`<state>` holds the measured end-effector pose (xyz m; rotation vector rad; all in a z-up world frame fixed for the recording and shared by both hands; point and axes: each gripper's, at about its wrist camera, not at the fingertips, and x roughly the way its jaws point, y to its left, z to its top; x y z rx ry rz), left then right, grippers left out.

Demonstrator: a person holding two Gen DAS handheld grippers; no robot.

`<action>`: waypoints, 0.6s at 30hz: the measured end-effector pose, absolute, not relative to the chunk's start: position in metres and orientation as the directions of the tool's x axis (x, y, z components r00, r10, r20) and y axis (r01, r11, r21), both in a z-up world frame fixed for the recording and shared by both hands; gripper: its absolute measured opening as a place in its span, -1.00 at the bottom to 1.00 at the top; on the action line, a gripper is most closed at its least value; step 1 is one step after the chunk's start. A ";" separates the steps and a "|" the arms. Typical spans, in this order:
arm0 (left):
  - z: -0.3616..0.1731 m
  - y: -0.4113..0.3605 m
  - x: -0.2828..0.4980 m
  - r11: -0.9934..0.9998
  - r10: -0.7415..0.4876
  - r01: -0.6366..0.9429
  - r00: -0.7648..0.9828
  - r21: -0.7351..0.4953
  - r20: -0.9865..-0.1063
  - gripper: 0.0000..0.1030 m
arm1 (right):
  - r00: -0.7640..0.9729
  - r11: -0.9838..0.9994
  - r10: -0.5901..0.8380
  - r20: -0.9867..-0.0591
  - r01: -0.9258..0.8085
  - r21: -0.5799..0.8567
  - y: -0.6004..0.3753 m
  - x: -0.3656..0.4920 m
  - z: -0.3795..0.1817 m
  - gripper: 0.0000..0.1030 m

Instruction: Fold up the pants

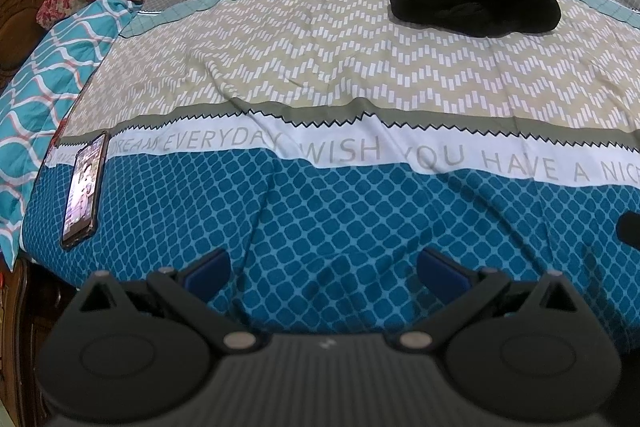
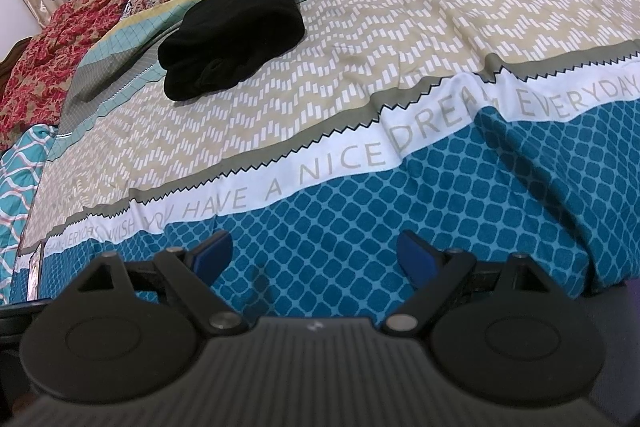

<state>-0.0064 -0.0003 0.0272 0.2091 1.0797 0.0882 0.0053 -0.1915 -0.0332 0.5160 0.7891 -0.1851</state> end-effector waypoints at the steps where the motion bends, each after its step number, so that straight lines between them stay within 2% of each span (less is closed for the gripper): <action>1: 0.027 0.000 -0.006 0.977 0.173 0.030 0.470 0.212 -0.865 1.00 | 0.696 0.861 0.031 -0.717 0.346 0.373 -0.192 0.005 -0.033 0.77; 18: 0.027 0.002 -0.006 0.977 0.169 0.036 0.466 0.210 -0.868 1.00 | 0.696 0.860 0.031 -0.718 0.347 0.373 -0.192 0.005 -0.033 0.77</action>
